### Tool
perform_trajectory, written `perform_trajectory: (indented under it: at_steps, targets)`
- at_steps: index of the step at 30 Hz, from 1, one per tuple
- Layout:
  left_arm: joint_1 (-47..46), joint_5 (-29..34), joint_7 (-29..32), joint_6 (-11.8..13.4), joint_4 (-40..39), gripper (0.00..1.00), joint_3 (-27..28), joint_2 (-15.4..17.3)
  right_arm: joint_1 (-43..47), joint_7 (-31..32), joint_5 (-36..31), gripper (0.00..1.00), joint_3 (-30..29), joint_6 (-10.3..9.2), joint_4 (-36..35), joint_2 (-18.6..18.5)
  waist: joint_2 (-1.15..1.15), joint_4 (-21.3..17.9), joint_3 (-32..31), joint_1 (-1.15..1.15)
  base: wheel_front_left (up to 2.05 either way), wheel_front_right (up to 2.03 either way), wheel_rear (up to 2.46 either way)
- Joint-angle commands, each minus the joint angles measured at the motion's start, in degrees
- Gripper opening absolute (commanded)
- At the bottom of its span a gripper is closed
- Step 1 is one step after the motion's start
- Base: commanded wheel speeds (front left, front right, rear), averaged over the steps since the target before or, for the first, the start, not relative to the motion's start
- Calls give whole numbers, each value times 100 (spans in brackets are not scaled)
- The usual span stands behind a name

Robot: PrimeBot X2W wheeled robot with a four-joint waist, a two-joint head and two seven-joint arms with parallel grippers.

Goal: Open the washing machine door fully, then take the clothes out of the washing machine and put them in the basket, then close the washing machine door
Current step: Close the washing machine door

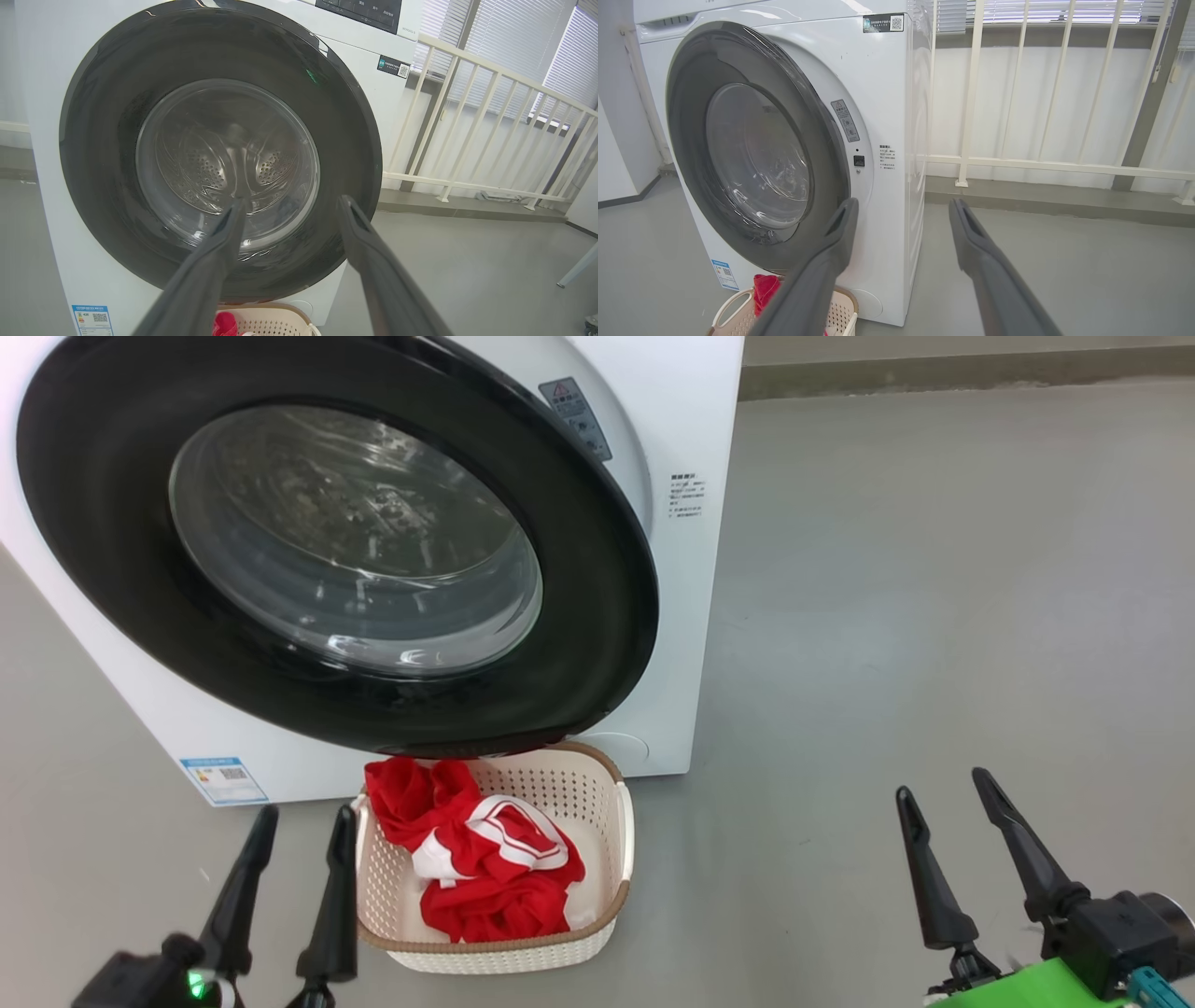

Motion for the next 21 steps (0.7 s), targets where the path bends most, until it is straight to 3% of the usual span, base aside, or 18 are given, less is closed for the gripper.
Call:
perform_trajectory:
  at_steps: [1, 21]
  targets:
    - [-22, 114, -67, 62, -177, 100, 283, -5, -45, -37, -46, 100, 73, 29, -183, -75, 0, -13, -22, 0, 0, 0, 0]
    - [352, 1258, -68, -154, -143, 100, 776, -402, 119, -37, 23, 100, -22, 29, -257, -75, 0, 66, -79, 0, 0, 0, 0]
